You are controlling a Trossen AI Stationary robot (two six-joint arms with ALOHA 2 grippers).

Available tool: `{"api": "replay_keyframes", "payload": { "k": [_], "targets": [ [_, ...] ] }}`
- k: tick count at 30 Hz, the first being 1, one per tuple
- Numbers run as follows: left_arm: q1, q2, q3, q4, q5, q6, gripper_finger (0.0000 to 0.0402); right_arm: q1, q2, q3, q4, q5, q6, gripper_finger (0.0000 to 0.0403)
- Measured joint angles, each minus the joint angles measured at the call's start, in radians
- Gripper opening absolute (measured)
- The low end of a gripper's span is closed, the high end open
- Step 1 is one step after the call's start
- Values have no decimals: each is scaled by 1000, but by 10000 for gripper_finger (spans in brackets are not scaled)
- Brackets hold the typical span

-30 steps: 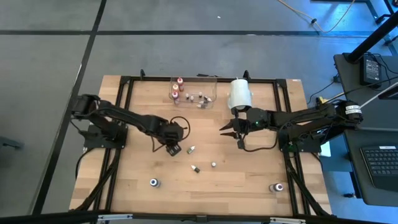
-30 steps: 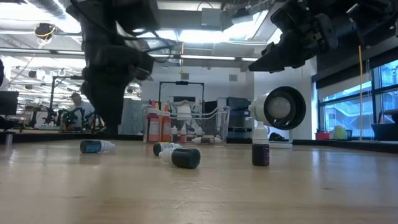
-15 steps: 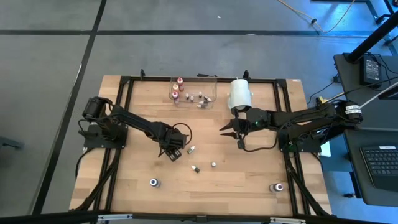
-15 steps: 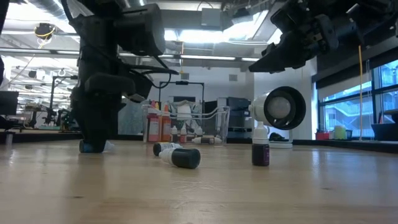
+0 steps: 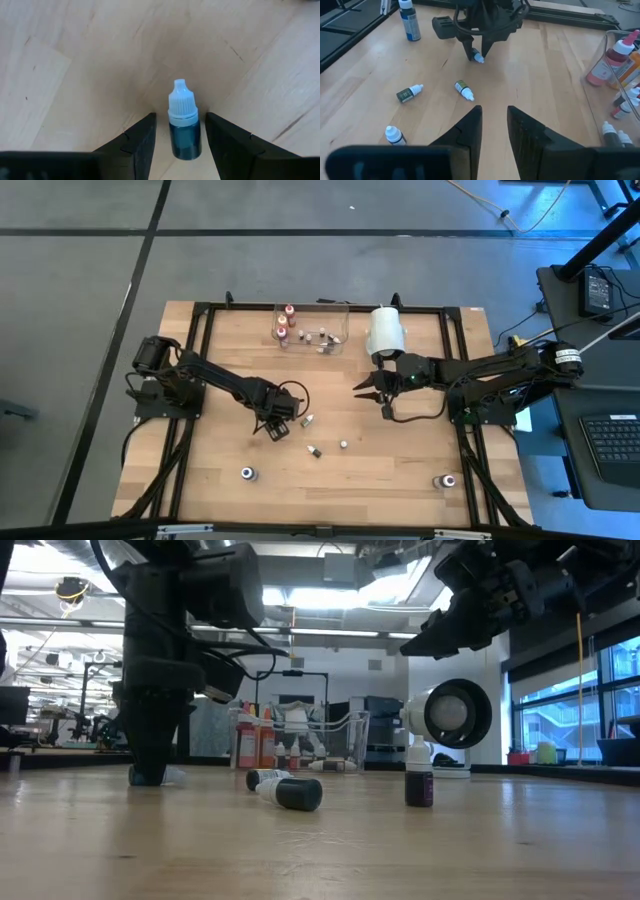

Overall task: Pick & Place food coloring
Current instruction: Put the blue food coloring bottle into the transparent bin

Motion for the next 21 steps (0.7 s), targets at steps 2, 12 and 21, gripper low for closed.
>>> {"api": "replay_keyframes", "payload": {
  "k": [2,12,21],
  "targets": [
    [0,0,0,-1,4,2,158,0,0,0,0,0,0,94],
    [5,0,-1,-2,-9,3,85,0,0,0,1,1,-27,94],
    [90,-53,20,12,68,122,83,0,0,0,20,3,-29,94]
  ]
}}
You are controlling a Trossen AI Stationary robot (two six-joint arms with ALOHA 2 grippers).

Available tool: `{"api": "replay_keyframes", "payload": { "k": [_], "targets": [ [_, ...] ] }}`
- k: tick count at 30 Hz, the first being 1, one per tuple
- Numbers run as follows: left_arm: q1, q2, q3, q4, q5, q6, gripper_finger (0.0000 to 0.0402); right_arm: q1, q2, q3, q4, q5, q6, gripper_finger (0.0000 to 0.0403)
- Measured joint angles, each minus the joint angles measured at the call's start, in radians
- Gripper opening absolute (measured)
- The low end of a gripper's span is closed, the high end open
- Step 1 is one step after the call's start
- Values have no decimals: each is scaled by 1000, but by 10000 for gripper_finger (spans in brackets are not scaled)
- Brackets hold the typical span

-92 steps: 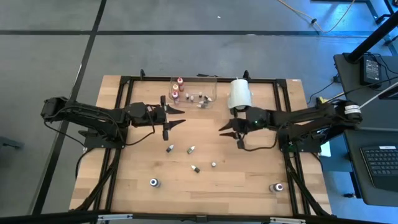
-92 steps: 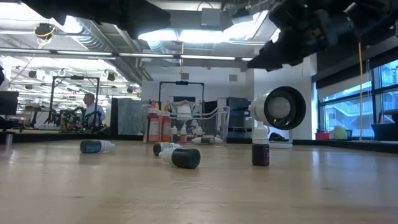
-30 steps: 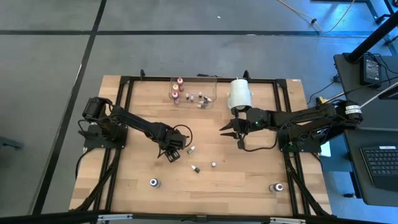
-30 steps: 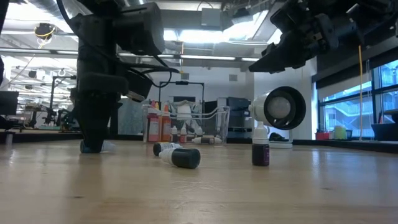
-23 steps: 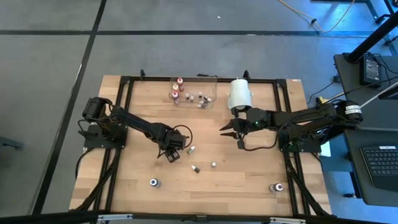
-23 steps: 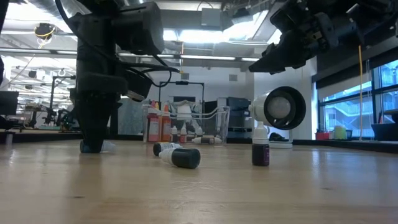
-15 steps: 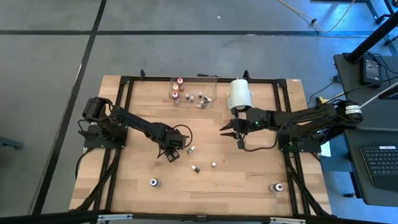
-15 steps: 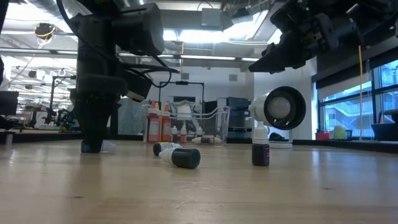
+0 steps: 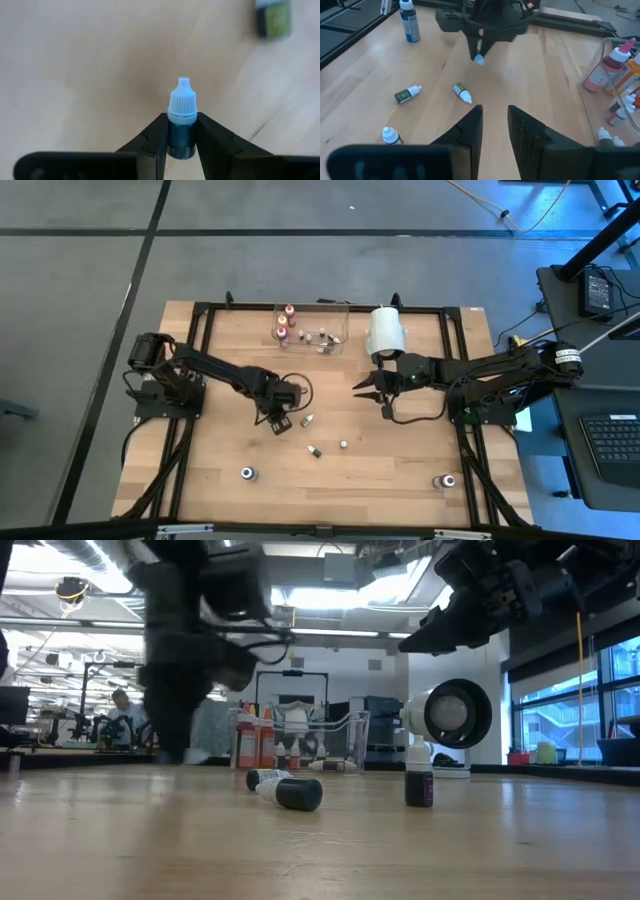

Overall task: Pick & Place food coloring
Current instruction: Put the blue food coloring bottle into the transparent bin

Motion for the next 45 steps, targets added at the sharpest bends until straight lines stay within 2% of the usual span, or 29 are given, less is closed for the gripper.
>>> {"api": "replay_keyframes", "payload": {
  "k": [4,8,11,14,19,26,37,45],
  "targets": [
    [55,-24,70,13,-40,159,82,0,0,0,11,0,1,94],
    [136,-28,169,53,-182,283,80,0,0,0,9,0,0,94],
    [200,-28,231,142,-294,348,83,-1,0,0,9,0,-1,94],
    [266,-28,254,295,-351,380,84,-2,0,0,8,0,-1,94],
    [357,-11,254,484,-346,429,78,-3,0,0,5,0,-1,94],
    [430,84,254,623,-322,404,83,-4,0,0,3,0,-1,94],
    [467,241,254,700,-329,362,87,-4,0,0,0,0,-1,94],
    [466,272,254,709,-314,383,94,-4,0,0,-15,0,-23,94]
  ]
}}
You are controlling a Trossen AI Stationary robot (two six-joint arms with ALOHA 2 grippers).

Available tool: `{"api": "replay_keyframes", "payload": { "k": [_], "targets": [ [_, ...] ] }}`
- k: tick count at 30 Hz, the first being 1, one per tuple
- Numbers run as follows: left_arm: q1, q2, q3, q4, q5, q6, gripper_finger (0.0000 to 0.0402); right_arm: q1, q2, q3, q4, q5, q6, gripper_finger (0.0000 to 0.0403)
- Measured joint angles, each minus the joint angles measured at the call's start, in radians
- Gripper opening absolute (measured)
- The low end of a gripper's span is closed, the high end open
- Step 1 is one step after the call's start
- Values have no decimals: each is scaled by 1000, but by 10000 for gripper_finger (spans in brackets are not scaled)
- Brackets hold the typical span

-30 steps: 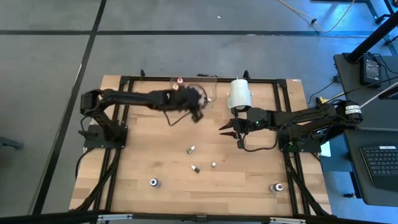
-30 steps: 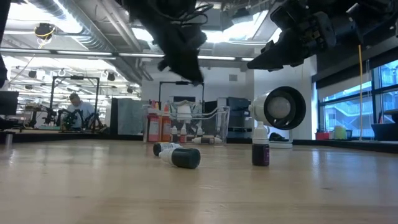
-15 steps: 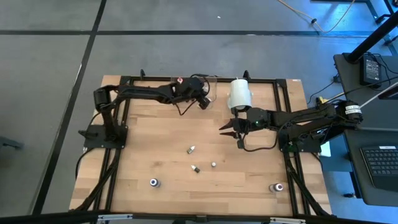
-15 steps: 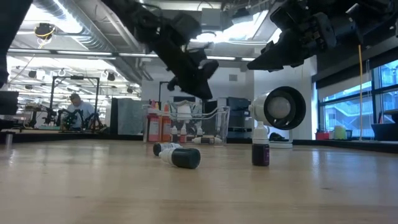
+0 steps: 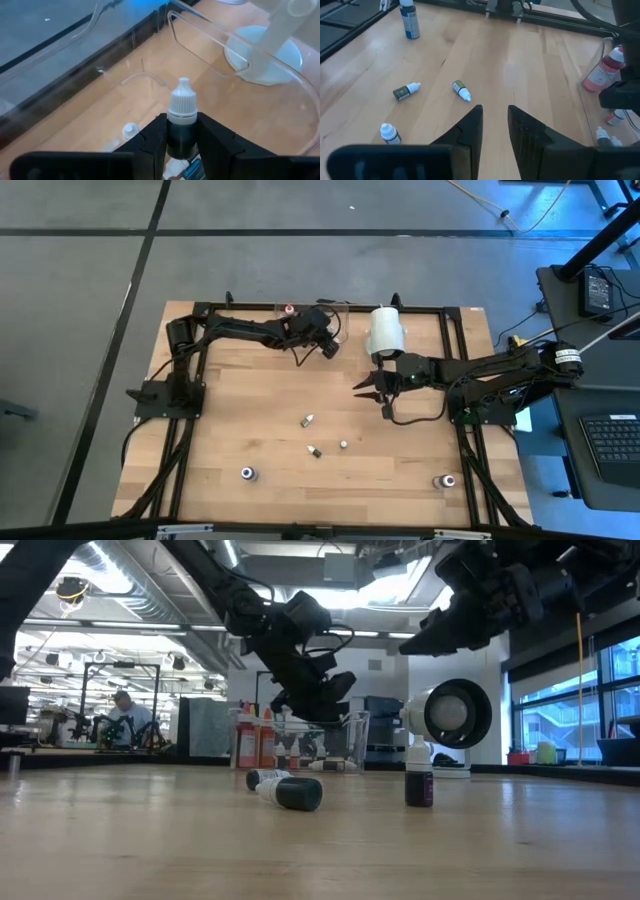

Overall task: Pick & Place food coloring
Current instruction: Put the blue food coloring bottle into the transparent bin, then put the purple food coloring bottle into the transparent bin

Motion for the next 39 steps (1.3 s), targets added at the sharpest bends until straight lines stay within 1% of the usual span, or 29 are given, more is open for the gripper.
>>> {"api": "replay_keyframes", "payload": {
  "k": [7,12,13,16,22,26,29,32,36,39],
  "targets": [
    [-10,0,0,0,19,3,93,0,0,0,-18,-11,31,94],
    [-9,0,0,0,20,3,100,0,2,-1,-24,-136,32,94],
    [-9,0,0,1,21,3,102,0,2,-1,-22,-148,32,95],
    [-9,0,0,1,37,8,109,0,2,-1,-21,-152,32,95],
    [-17,0,0,2,40,65,124,0,3,-1,-18,-152,32,95],
    [-27,-12,-1,51,54,88,130,7,3,-1,-1,-165,55,99],
    [-53,-58,0,82,116,153,132,29,5,-1,2,-168,51,118],
    [-102,-113,0,76,169,203,131,58,30,-1,26,-168,29,151],
    [-179,-200,0,68,172,276,128,86,94,-1,160,-168,44,194],
    [-232,-272,-21,53,165,308,129,106,145,0,226,-168,77,215]
  ]
}}
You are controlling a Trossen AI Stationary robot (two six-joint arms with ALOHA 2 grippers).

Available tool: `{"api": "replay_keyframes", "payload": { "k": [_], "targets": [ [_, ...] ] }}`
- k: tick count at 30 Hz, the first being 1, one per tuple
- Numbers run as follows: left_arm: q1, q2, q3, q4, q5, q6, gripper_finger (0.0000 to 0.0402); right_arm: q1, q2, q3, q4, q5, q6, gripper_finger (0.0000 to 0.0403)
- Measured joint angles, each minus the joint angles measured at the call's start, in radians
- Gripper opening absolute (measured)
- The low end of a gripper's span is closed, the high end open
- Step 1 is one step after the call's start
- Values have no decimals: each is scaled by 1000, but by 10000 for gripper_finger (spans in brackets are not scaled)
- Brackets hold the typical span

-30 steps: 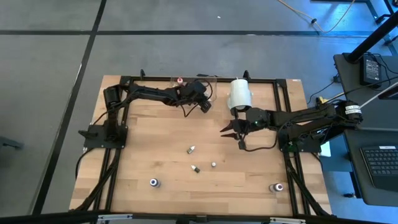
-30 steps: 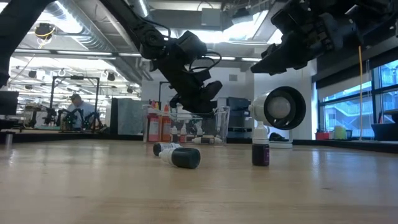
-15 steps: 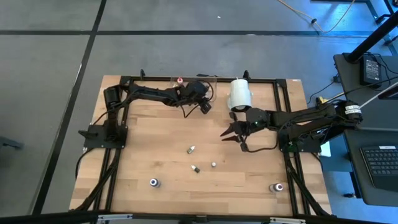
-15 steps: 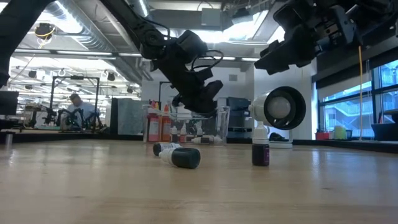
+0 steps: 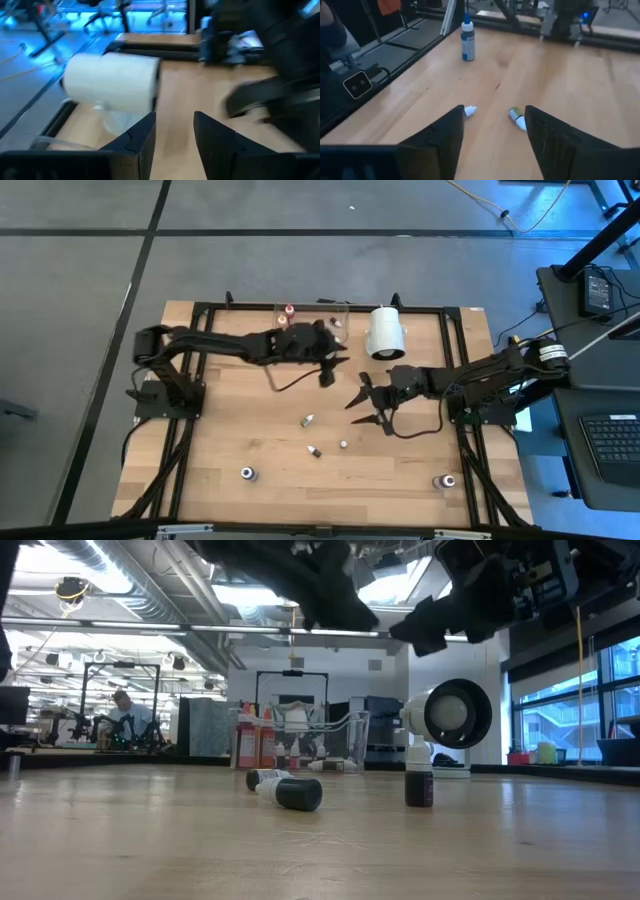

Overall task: Pick & Place food coloring
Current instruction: Put the purple food coloring bottle into the transparent bin

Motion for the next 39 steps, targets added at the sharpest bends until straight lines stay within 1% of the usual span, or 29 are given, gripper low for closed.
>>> {"api": "replay_keyframes", "payload": {
  "k": [3,5,9,12,13,16,18,23,28,34,39],
  "targets": [
    [-42,-90,-65,32,2,2,131,25,60,0,7,0,-4,225],
    [-67,-151,-126,89,0,2,132,41,106,0,14,0,-18,227],
    [-117,-243,-262,200,-1,-6,130,76,188,0,63,0,-25,223],
    [-144,-287,-322,289,0,17,128,103,243,0,107,10,-26,215],
    [-149,-299,-328,319,0,23,128,113,260,1,120,27,-25,213],
    [-160,-324,-339,319,-1,24,130,141,319,12,132,86,-22,205],
    [-169,-326,-343,315,-1,25,131,154,358,31,146,107,-23,201],
    [-185,-326,-346,312,1,27,131,177,430,82,143,112,-22,192],
    [-184,-326,-346,308,1,27,128,183,445,101,107,113,-19,175],
    [-184,-326,-346,303,0,28,128,182,445,101,72,113,5,135],
    [-184,-326,-346,303,-1,28,127,182,444,101,84,113,5,89]
  ]
}}
